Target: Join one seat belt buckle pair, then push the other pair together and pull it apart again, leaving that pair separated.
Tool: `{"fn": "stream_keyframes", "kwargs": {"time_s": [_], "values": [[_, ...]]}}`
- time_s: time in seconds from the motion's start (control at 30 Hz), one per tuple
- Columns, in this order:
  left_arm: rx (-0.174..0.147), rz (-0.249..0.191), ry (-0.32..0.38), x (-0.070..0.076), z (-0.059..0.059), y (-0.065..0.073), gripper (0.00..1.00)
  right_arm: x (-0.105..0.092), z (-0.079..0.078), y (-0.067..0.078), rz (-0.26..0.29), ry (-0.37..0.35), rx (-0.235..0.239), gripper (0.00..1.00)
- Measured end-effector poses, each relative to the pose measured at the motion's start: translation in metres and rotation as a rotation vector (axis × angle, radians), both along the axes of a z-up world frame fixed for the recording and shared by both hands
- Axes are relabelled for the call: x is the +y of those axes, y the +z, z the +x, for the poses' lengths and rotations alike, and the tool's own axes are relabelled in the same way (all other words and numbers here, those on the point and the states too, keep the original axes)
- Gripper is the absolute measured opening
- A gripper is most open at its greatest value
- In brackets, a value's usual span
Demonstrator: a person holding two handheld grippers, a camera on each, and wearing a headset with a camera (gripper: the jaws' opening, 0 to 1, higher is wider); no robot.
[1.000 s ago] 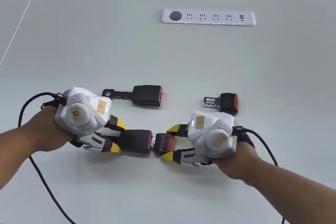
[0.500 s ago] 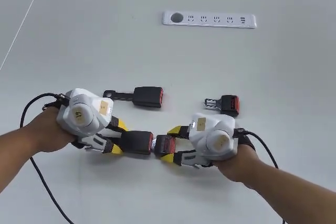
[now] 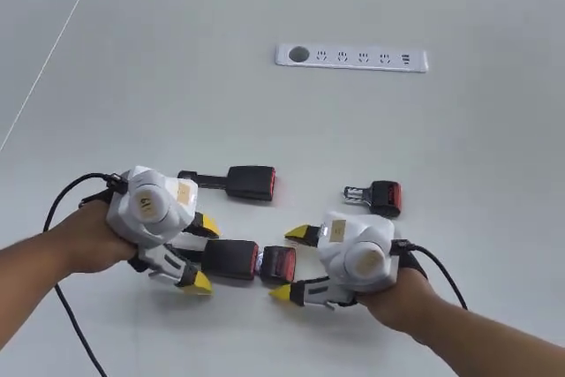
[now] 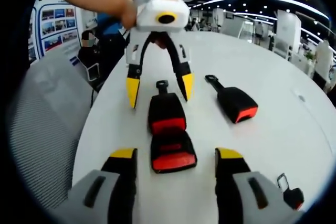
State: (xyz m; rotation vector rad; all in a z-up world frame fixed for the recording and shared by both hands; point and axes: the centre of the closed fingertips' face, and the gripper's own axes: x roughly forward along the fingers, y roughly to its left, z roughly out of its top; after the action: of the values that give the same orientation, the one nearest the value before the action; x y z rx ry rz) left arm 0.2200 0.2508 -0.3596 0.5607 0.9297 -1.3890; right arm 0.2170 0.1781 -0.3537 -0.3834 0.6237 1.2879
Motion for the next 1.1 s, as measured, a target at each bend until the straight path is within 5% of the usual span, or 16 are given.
{"fn": "stream_keyframes", "kwargs": {"time_s": [0.07,0.27,0.37,0.47,0.73,1.1], "values": [[-0.005,0.003,0.017,0.001,0.002,0.002,0.76,-0.003,-0.001,0.004,-0.007,-0.002,-0.010,0.63],[-0.034,-0.002,0.025,0.001,0.001,0.013,0.77,-0.011,-0.002,0.012,-0.015,-0.022,-0.030,0.66],[-0.078,0.017,0.016,0.005,0.004,0.020,0.77,-0.019,-0.001,0.019,-0.016,-0.045,-0.035,0.67],[-0.080,0.009,0.028,0.005,0.005,0.027,0.78,-0.028,0.000,0.023,-0.023,-0.063,-0.041,0.68],[-0.116,-0.053,0.120,0.002,0.028,0.055,0.82,-0.056,0.015,0.042,-0.006,-0.115,-0.062,0.71],[-0.188,-0.084,0.129,-0.011,0.057,0.086,0.82,-0.107,0.054,0.057,-0.026,-0.178,-0.105,0.72]]}}
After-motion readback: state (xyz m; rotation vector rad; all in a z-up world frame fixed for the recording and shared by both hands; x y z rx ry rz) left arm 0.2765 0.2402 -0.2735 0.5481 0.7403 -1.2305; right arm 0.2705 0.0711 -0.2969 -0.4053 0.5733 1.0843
